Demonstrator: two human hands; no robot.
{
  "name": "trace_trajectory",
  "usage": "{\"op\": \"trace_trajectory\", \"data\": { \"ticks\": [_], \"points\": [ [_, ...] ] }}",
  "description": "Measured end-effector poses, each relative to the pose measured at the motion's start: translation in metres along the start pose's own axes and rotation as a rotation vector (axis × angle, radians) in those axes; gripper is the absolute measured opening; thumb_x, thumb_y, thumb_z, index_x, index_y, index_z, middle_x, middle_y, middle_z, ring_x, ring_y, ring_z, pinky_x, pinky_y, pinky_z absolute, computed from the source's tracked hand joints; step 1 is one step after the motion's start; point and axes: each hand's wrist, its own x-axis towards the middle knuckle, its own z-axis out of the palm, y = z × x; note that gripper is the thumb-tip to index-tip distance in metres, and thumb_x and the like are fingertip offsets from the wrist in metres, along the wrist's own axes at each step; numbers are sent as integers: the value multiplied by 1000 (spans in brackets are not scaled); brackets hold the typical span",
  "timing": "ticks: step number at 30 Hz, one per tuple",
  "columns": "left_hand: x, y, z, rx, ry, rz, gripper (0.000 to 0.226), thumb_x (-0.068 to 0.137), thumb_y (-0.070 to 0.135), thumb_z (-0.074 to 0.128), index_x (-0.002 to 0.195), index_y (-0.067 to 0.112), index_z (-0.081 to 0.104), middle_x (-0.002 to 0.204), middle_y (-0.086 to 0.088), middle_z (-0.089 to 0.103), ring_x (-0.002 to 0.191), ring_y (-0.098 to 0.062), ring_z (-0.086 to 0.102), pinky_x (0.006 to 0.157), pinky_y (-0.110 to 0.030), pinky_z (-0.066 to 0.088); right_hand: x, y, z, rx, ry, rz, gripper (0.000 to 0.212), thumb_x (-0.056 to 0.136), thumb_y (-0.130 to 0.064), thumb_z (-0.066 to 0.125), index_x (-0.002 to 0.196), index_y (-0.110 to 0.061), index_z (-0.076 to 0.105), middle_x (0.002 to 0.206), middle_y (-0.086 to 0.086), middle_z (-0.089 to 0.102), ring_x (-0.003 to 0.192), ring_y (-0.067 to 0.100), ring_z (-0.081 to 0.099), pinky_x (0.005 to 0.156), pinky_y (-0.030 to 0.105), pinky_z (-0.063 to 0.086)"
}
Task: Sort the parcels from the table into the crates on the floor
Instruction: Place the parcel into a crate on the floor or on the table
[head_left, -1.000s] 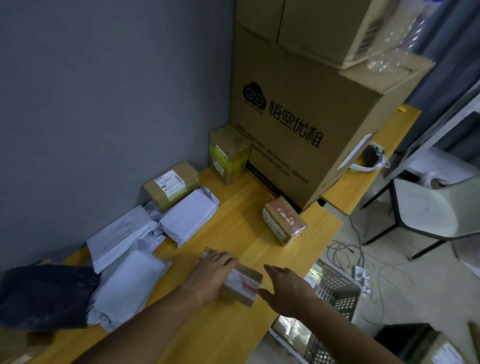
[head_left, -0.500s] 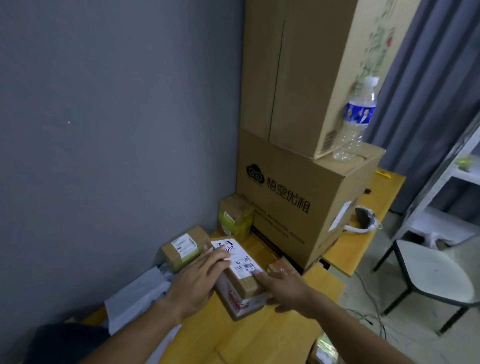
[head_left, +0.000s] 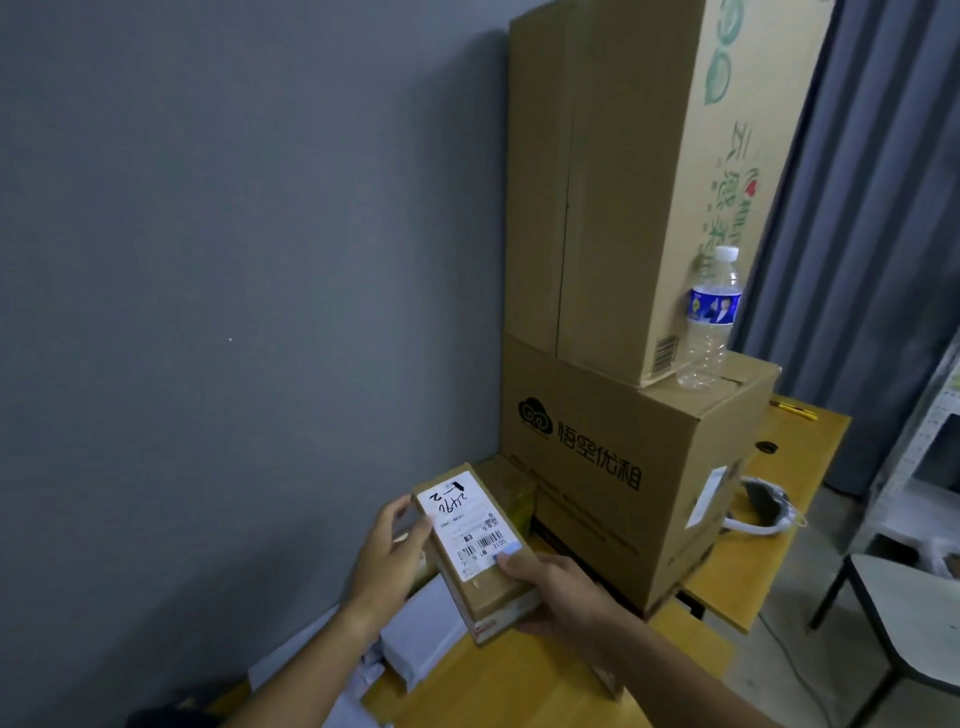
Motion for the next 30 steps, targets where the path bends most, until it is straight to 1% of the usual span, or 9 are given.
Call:
{"op": "trace_trajectory", "data": {
  "ticks": [6, 11, 15, 18, 22, 24, 26, 27, 30],
  "points": [
    [2, 21, -18, -248, -157, -228, 31, 92, 27, 71, 112, 3, 66, 103, -19, 75, 90, -25, 74, 76, -34, 60, -18, -11, -5, -90, -85, -59, 30, 92, -31, 72, 121, -22, 70, 109, -3, 78, 100, 15, 74, 81, 27, 58],
    [-2, 26, -33, -318, -322, -373, 39, 79, 22, 74, 109, -3, 71, 104, -23, 75, 84, -24, 74, 70, -32, 60, -18, -20, -27, -93, 18, -172, 35, 86, -25, 80, 118, -14, 72, 108, 5, 78, 102, 22, 74, 96, 41, 58],
    [-12, 31, -16, -379, -242, -417, 32, 85, 23, 70, 109, 1, 73, 98, -16, 77, 81, -21, 71, 71, -31, 57, -7, -19, -27, 57, 260, -220, 61, 79, -38, 85, 124, -3, 63, 104, 7, 78, 92, 21, 77, 87, 44, 62],
    [-23, 37, -2, -478, -212, -442, 42, 79, 26, 75, 114, 4, 72, 105, -17, 76, 103, -30, 69, 98, -45, 54, -6, -18, -19, 92, 374, -174, 67, 78, -51, 82, 119, -5, 57, 104, 5, 76, 91, 22, 76, 87, 44, 61],
    [-35, 44, 13, -670, -151, -447, 39, 83, 23, 74, 118, 7, 69, 112, -19, 73, 113, -35, 65, 106, -54, 48, 5, -6, -19, 184, 415, -99, 95, 59, -72, 85, 127, -14, 53, 120, 5, 66, 108, 25, 67, 95, 48, 57],
    [-41, 48, 21, -727, -143, -439, 32, 89, 23, 71, 118, 10, 68, 111, -19, 71, 109, -36, 64, 104, -58, 49, 7, -3, -13, 166, 344, -56, 107, 52, -83, 80, 131, -14, 59, 116, 4, 69, 95, 20, 69, 80, 39, 60],
    [-49, 52, 28, -734, -175, -459, 35, 88, 27, 71, 118, 10, 69, 112, -20, 71, 104, -38, 66, 102, -60, 49, -5, -9, -1, 166, 275, -78, 81, 71, -72, 77, 124, -12, 66, 91, 1, 68, 68, 12, 59, 59, 28, 49],
    [-53, 52, 30, -730, -199, -479, 38, 86, 30, 73, 118, 11, 70, 113, -22, 70, 101, -40, 66, 100, -60, 49, -13, -14, 6, 174, 233, -122, 63, 82, -64, 72, 120, -14, 69, 87, -1, 69, 65, 11, 58, 59, 27, 47],
    [-62, 52, 29, -654, -254, -506, 49, 75, 39, 79, 116, 13, 71, 109, -19, 64, 97, -42, 63, 97, -59, 50, -25, -24, 15, 257, 182, -227, 35, 96, -46, 64, 118, -19, 70, 104, 1, 78, 94, 23, 75, 81, 42, 57]
  ]
}}
